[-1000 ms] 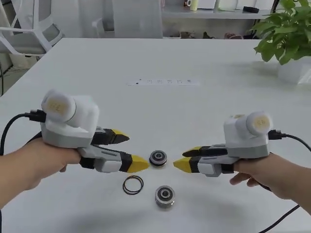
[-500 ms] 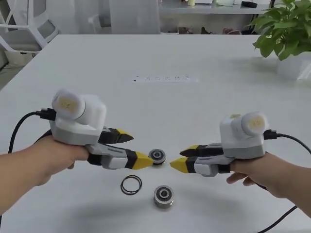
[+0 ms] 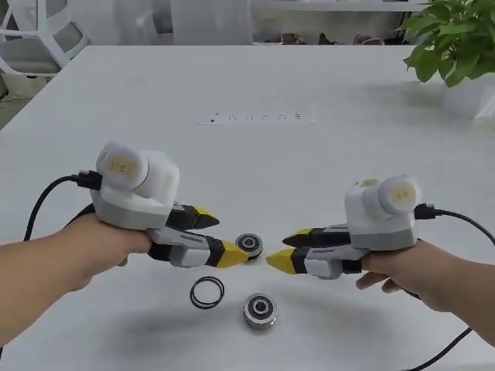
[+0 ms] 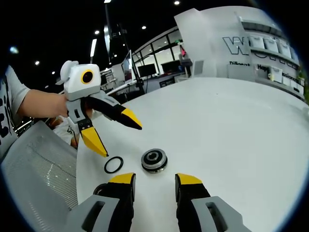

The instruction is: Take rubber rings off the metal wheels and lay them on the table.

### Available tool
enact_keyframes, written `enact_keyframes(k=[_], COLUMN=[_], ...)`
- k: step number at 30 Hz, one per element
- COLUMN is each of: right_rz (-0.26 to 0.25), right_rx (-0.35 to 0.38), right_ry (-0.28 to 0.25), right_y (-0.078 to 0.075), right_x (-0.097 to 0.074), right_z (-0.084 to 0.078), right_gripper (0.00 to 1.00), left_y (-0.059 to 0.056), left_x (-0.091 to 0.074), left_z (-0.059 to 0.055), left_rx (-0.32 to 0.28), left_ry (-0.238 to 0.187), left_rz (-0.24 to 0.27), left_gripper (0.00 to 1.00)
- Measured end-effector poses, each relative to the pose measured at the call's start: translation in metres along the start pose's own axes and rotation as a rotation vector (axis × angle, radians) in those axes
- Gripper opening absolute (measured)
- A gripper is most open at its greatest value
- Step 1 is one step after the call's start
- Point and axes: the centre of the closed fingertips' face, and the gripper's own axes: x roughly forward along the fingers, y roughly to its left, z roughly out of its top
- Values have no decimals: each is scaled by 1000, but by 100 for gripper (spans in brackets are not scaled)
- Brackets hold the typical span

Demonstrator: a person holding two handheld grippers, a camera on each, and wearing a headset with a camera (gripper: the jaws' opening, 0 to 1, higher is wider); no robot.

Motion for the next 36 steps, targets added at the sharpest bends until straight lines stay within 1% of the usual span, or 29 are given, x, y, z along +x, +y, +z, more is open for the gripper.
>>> enact_keyframes(k=[15, 23, 27, 33, 36], right_rz=[10, 20, 23, 23, 23], right_rx=[15, 19, 22, 23, 21], right_ry=[-2, -5, -3, -4, -1], right_y=[-5, -4, -4, -4, -4], right_x=[7, 10, 11, 11, 11], right_z=[-1, 0, -1, -1, -2], right_gripper=[32, 32, 32, 32, 32], left_y=[7, 10, 10, 9, 8], left_x=[22, 29, 32, 38, 40], left_z=[-4, -4, -4, -9, -10], left_rx=[-4, -1, 9, 38, 57], left_ry=[26, 28, 27, 53, 59], left_rz=[-22, -28, -34, -37, -35], left_gripper=[38, 32, 28, 21, 18])
